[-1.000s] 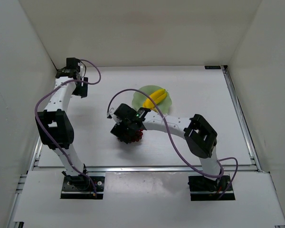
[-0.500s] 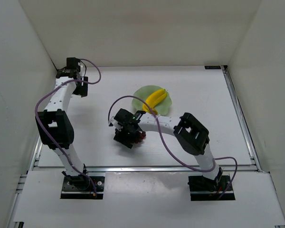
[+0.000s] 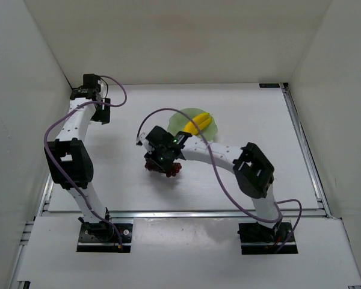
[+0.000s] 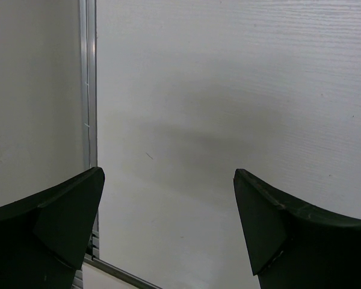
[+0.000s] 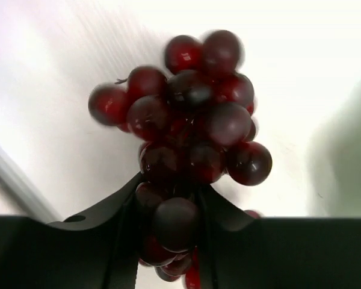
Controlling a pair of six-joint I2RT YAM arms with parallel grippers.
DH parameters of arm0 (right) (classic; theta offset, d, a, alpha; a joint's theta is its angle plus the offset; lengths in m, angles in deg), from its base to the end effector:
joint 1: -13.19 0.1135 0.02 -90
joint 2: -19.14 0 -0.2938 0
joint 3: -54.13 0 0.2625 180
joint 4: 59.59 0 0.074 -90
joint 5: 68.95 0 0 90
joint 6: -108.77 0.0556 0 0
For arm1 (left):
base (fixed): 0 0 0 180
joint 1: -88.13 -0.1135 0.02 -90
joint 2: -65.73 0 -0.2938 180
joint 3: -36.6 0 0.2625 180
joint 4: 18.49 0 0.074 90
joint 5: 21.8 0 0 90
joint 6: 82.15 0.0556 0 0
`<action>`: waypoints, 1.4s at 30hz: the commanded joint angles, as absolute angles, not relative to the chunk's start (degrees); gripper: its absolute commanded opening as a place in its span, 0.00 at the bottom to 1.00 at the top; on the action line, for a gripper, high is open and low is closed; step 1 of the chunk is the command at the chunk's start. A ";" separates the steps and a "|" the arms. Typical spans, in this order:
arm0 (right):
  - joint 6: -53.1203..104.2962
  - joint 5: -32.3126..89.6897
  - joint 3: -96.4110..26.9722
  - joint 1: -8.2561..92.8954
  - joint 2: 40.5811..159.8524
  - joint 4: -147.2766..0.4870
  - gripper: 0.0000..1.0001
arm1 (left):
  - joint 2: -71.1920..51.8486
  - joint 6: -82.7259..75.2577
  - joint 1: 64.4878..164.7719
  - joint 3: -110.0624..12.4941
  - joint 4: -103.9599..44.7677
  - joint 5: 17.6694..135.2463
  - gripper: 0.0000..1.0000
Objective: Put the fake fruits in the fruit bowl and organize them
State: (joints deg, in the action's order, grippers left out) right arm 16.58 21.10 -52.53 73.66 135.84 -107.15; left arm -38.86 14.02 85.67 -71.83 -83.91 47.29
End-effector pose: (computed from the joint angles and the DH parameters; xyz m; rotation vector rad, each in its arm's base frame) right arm 0.2365 0.4176 0.2208 -1.3644 2.2407 0.3721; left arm 0.4146 0.0377 0.3046 -0.0376 2.6288 0.5333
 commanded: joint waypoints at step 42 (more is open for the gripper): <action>44.53 30.28 -23.17 10.32 99.48 -106.29 0.99 | -36.39 9.52 79.52 -69.87 -85.23 47.98 1.00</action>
